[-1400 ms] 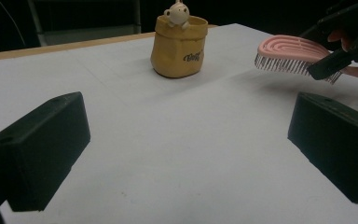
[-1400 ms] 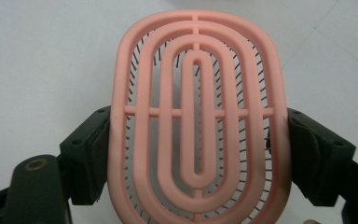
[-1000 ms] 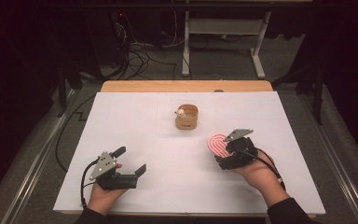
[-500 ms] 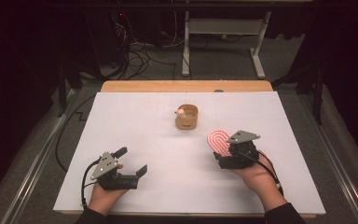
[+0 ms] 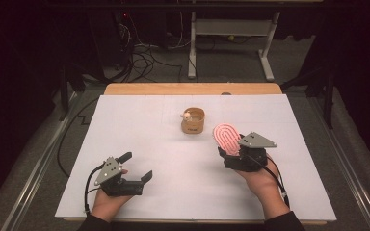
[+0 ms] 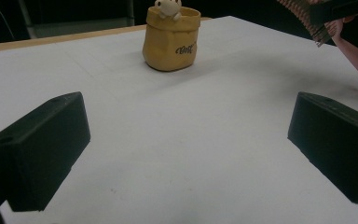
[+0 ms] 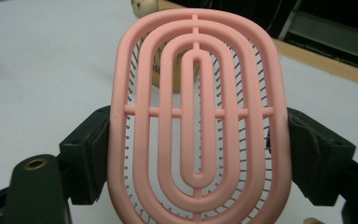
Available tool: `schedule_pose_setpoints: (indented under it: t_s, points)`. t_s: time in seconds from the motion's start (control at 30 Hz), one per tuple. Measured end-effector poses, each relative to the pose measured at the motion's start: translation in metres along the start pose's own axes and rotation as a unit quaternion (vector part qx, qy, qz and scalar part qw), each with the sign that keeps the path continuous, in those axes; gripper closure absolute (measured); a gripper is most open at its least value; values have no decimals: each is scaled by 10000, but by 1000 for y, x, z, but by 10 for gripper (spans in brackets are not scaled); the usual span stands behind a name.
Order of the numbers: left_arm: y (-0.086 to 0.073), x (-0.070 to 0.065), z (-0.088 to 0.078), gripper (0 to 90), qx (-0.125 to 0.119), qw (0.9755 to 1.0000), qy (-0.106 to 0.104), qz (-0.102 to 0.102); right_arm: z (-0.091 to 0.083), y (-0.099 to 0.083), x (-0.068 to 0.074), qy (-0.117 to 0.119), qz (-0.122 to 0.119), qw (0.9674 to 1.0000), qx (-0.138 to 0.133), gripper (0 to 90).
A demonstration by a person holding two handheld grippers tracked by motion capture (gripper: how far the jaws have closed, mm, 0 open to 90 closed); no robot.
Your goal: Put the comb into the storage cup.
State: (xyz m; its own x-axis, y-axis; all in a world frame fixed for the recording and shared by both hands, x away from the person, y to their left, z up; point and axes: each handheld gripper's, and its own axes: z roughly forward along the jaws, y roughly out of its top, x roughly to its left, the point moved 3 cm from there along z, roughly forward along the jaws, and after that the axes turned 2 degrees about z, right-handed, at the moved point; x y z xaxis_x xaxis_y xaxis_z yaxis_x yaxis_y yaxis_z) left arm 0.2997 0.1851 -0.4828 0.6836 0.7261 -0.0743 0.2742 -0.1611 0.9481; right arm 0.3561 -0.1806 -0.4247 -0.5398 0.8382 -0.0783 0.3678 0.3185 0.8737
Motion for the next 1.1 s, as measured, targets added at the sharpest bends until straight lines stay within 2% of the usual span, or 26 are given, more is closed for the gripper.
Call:
schedule_pose_setpoints:
  t_s: [0.13, 0.17, 0.3, 0.43, 0.53, 0.6, 0.67, 0.77, 0.97, 1.1]
  points:
    - [0, 0, -1, 0, -13, 10000, 3, -15, -4, 6, 0, -77, 131, 9989, -437, 201]
    - [0, 1, -1, 0, -17, 10000, 3, -23, -4, 6, 0, -77, 131, 9989, -437, 201]
    - [0, 1, -1, 0, -25, 10000, 5, -39, -6, 10, -2, -147, 245, 9968, -742, 201]
    - [0, 1, -1, 0, -12, 10000, 12, -31, -10, 12, -2, -268, 185, 9945, -992, 201]
    - [0, 1, -1, 0, -3, 10000, 18, -28, -12, 11, 0, -285, 151, 9936, -1080, 201]
    - [-1, 1, 0, 0, 10, 10000, 27, -19, -19, 7, 1, -276, 203, 9910, -1294, 201]
    - [-2, 1, 2, 0, 64, 10000, 24, -4, -21, 4, 2, -249, 233, 9902, -1353, 201]
    - [-2, 0, 5, 0, 117, 9999, 27, -3, -21, -2, 0, -317, 73, 9914, -1268, 201]
    - [3, -5, 10, 0, 133, 9999, 34, -10, -22, -9, -2, -330, 65, 9921, -1208, 201]
    - [13, -12, 13, 0, 193, 9997, 52, 122, -27, -9, -4, -382, 82, 9914, -1252, 200]
